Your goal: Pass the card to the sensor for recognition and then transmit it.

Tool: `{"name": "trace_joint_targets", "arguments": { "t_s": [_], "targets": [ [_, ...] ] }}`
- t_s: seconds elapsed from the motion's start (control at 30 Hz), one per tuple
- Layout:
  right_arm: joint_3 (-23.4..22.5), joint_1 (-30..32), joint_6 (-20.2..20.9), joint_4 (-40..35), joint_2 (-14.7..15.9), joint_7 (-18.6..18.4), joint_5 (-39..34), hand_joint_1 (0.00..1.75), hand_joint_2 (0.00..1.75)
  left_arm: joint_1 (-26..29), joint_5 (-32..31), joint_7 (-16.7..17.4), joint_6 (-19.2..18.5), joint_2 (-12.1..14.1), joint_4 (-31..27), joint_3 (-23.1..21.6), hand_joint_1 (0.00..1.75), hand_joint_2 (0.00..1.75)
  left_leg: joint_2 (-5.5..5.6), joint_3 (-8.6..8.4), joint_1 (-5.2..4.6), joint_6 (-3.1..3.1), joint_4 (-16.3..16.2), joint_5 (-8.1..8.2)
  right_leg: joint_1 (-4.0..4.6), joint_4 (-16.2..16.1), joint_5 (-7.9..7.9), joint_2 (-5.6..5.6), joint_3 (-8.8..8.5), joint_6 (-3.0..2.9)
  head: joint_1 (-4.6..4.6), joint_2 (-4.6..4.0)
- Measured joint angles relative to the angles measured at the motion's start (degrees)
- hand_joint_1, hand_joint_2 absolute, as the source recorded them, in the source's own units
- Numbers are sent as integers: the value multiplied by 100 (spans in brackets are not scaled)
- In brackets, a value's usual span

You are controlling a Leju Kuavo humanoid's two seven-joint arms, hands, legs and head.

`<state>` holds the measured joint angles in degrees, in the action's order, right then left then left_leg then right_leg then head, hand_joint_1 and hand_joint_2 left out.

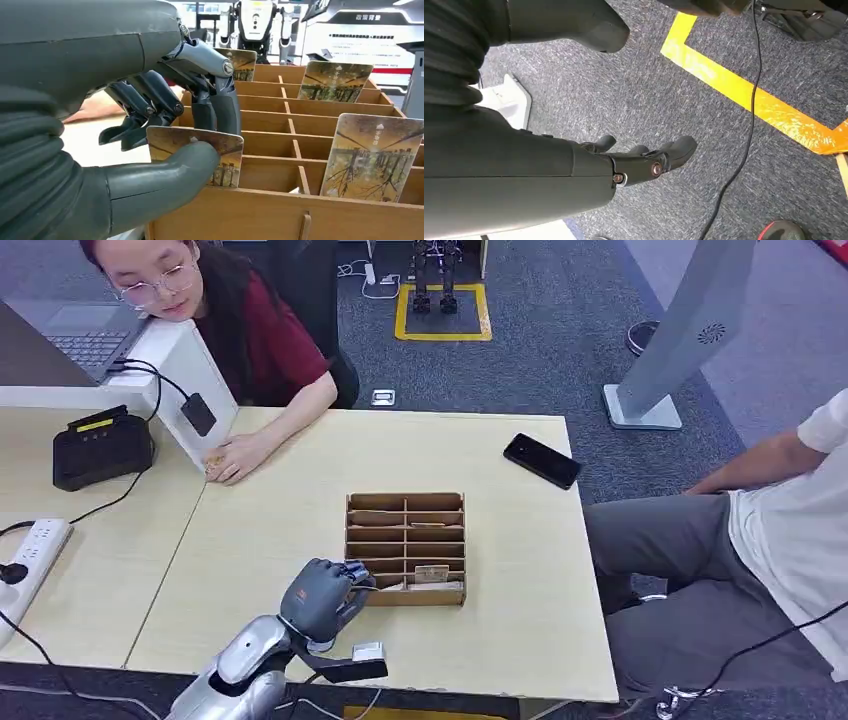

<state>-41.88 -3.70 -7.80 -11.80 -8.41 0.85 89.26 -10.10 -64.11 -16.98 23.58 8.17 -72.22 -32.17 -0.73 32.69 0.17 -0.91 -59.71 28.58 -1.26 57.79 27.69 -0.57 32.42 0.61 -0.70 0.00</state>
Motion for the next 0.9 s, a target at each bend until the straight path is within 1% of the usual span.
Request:
{"name": "trace_joint_targets", "arguments": {
  "t_s": [0.13,0.2,0.27,0.37,0.43,0.47,0.5,0.53,0.57,0.63,0.67,0.77,0.83,0.9],
  "targets": [
    [0,0,-2,0,2,11,4,0,175,-3,72,4,-2,28,4,0,175,175,0,0,0,0,0,0,0,0,0,0,0,0,0,0],
    [0,2,-18,0,2,46,4,0,175,-13,313,-116,-13,72,0,0,175,175,0,-1,0,1,0,-1,0,1,0,0,0,0,0,0],
    [0,3,-24,0,2,63,4,0,175,-63,672,-249,-156,190,-102,2,175,175,0,-2,2,4,0,-3,2,1,0,1,2,0,0,0],
    [0,3,-15,0,4,83,4,0,175,-324,1151,-291,-678,531,-430,22,175,175,1,1,10,10,0,-7,11,3,-2,1,3,-4,0,0],
    [2,4,-4,0,4,92,4,0,175,-589,1424,-304,-1006,763,-661,90,175,175,0,-1,14,15,0,-18,15,5,-8,1,7,-12,-2,0],
    [2,7,15,0,9,94,4,0,175,-806,1680,-302,-1260,901,-783,147,175,175,0,5,18,20,0,-23,19,6,-13,-1,11,-20,-2,0],
    [4,6,57,0,13,94,4,0,175,-1117,2152,-265,-1716,1115,-1030,261,175,175,3,28,34,26,-8,-33,35,8,-19,-4,26,-25,2,0],
    [9,5,65,0,13,94,4,0,175,-1443,2442,-221,-1931,1286,-1206,388,175,175,8,43,46,38,-10,-43,45,7,-34,-6,38,-31,7,0],
    [11,7,81,0,13,94,4,0,175,-1776,2676,-179,-2119,1402,-1327,523,175,175,7,45,46,42,-9,-45,48,6,-38,-5,40,-37,20,-2],
    [18,14,103,0,24,65,4,0,175,-2547,3024,-28,-2717,1620,-1446,719,175,175,9,53,51,41,-12,-53,53,7,-42,-8,46,-32,-15,0],
    [24,11,107,0,24,50,4,0,175,-2870,3093,24,-2905,1666,-1512,791,175,175,15,60,52,49,-11,-58,53,6,-47,-11,49,-36,11,-2],
    [26,2,107,0,24,46,4,0,175,-3368,3053,105,-2942,1705,-1652,901,175,175,1,52,47,50,-9,-58,47,7,-50,-3,49,-37,15,0],
    [41,5,103,0,26,46,4,0,175,-3423,3049,135,-2892,1694,-1692,901,175,175,1,52,46,50,-10,-58,48,6,-50,1,50,-37,13,-2],
    [50,2,92,0,31,55,4,0,175,-3403,2916,144,-2692,1681,-1692,901,175,175,2,54,46,50,-10,-58,48,6,-50,0,50,-37,17,0]
  ]
}}
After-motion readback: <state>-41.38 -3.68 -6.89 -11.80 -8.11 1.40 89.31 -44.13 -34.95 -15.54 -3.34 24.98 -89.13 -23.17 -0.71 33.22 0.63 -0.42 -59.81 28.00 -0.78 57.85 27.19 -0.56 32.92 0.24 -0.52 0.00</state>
